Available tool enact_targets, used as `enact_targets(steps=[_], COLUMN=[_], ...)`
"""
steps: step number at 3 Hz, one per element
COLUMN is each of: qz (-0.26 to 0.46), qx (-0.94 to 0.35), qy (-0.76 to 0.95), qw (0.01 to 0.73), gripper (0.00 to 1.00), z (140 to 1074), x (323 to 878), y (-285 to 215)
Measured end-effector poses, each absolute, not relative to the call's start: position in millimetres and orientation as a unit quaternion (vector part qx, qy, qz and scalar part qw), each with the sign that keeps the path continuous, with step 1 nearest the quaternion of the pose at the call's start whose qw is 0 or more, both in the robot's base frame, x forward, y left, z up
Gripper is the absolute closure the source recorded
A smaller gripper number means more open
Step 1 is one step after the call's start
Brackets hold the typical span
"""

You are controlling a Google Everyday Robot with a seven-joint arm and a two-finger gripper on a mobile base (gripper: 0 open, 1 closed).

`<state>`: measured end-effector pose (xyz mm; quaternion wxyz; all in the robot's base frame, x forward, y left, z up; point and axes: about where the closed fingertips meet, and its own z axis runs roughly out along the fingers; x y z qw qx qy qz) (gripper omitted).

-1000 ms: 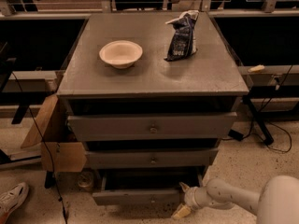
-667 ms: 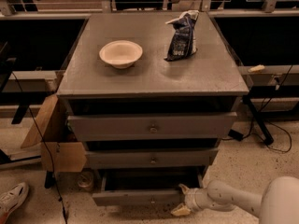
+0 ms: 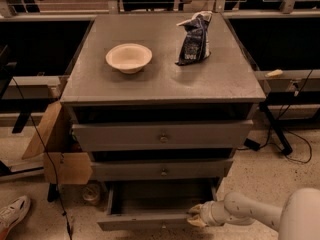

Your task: Open bottom drawer

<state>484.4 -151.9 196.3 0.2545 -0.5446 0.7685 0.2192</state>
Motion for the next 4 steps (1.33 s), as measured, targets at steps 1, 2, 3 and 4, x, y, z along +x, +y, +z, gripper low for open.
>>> enact_targets(steps=[1, 2, 3, 4], qz=[0.219, 0.216, 0.215, 0.213], qx=[-0.545, -0.544, -0.541, -0.539], qy=[0.768, 0.77, 0.771, 0.772], qw=[0.254, 0.255, 0.257, 0.26], gripper=[1.0, 1.0, 0.82, 0.58], z=[197, 193, 191, 192], x=[485, 476, 472, 467], y=[-154, -159, -163, -167])
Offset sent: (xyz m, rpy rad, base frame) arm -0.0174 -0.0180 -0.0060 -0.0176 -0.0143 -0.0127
